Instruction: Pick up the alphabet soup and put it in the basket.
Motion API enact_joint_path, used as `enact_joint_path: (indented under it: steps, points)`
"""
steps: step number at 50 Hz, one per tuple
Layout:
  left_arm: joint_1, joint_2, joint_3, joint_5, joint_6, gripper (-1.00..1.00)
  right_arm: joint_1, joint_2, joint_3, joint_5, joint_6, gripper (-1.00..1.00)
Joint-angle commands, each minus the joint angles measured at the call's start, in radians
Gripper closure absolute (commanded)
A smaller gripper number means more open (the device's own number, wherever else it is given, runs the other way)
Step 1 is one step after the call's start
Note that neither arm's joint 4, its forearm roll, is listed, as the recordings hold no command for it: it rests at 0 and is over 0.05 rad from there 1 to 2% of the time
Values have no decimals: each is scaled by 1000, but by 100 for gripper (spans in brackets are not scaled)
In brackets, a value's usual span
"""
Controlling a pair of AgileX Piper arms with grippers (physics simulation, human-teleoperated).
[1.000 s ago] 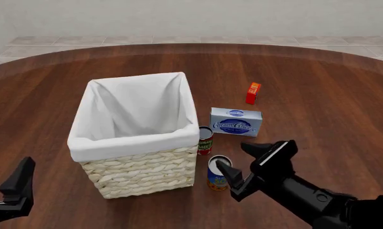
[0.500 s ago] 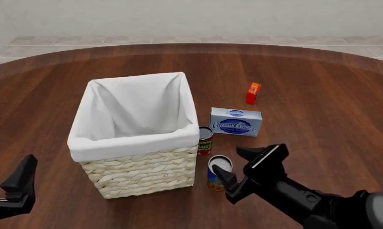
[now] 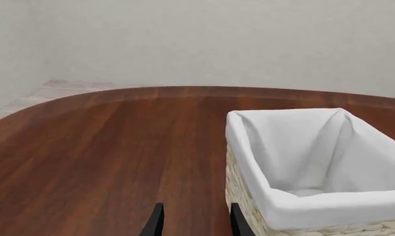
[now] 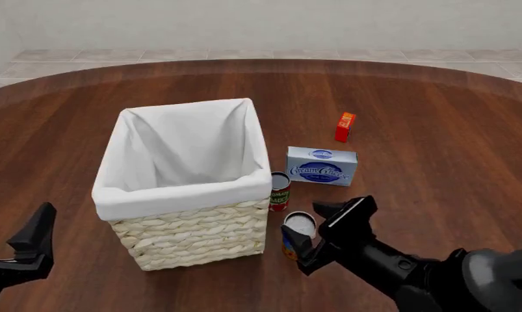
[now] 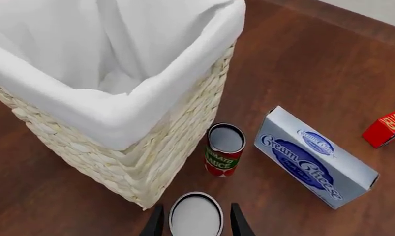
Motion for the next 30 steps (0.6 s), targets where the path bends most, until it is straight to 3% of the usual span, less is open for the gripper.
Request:
enact_joint_path:
  steps: [1, 30]
  points:
    - [2, 69, 0, -63, 0, -100, 1, 56, -11, -31, 12, -100]
    - [-4, 60, 0, -53, -2, -100, -9, 99, 15, -80, 30, -100]
